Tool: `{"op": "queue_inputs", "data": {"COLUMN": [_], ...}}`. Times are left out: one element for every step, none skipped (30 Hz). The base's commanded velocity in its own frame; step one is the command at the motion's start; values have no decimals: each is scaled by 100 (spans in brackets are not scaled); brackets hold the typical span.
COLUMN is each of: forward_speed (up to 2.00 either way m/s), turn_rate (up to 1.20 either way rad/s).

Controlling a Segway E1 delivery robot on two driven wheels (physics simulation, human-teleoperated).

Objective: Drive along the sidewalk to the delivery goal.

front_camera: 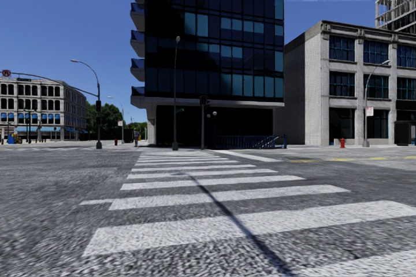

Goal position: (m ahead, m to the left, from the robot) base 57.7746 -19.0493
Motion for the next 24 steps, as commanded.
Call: {"op": "queue_inputs", "data": {"forward_speed": [156, 200, 200, 200, 200, 200, 200, 200, 200, 200, 200, 200, 200, 200, 200, 200, 200, 200, 200, 200, 200, 200, 200, 200], "turn_rate": [24, 24, 24, 24, 24, 25, 27, 27, 31, 35, 36, 36, 37, 37, 37, 37, 37, 37, 37, 37, 37, 37, 37, 37]}}
